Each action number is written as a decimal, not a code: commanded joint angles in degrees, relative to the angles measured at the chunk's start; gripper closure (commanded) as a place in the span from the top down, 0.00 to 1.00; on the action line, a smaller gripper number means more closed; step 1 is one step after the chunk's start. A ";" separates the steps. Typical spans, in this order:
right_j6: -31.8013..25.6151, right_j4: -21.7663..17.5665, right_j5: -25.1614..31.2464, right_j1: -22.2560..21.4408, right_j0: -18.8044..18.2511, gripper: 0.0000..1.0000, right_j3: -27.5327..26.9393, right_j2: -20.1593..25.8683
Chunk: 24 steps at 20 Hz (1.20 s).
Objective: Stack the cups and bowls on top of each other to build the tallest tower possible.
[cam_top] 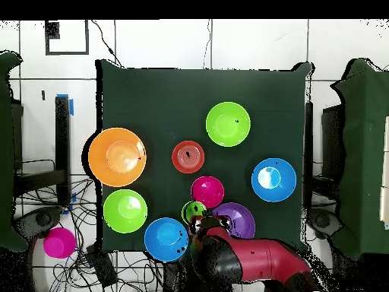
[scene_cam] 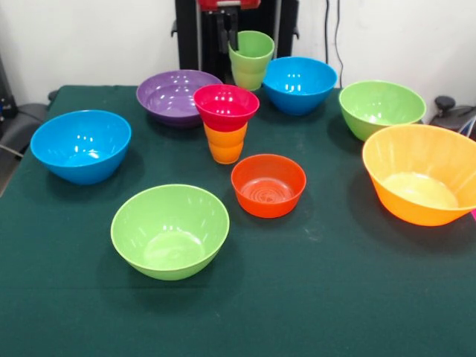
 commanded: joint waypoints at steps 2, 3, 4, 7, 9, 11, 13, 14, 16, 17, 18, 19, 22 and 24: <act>0.20 -3.59 2.48 2.23 -1.66 0.00 -5.15 1.44; 0.01 -3.55 2.86 1.82 -1.86 0.00 -5.01 1.49; -0.13 -3.51 3.11 1.49 -2.06 0.00 -4.94 1.59; -0.10 -3.57 3.08 1.59 -2.29 0.00 -5.07 1.72; 0.03 -3.76 2.60 2.01 -2.36 0.00 -5.31 1.83; 0.34 -3.95 2.05 2.54 -2.25 0.00 -5.57 1.73; 0.60 -4.07 1.65 2.89 -2.11 0.00 -5.73 1.63; 0.71 -4.06 1.60 2.87 -2.02 0.00 -5.68 1.54; 1.37 -3.59 1.56 2.83 -1.88 0.00 -4.94 1.33; 2.07 -3.40 1.39 2.68 -1.57 0.00 -3.80 0.84; 2.62 -3.24 1.96 2.44 -1.50 0.00 -1.12 0.30; 4.98 -4.32 -1.06 1.86 -0.87 0.00 3.11 -2.23; 13.20 -6.40 -13.04 3.88 1.41 0.00 13.46 -12.33; 15.46 -6.06 -16.52 4.21 2.81 0.00 15.93 -15.84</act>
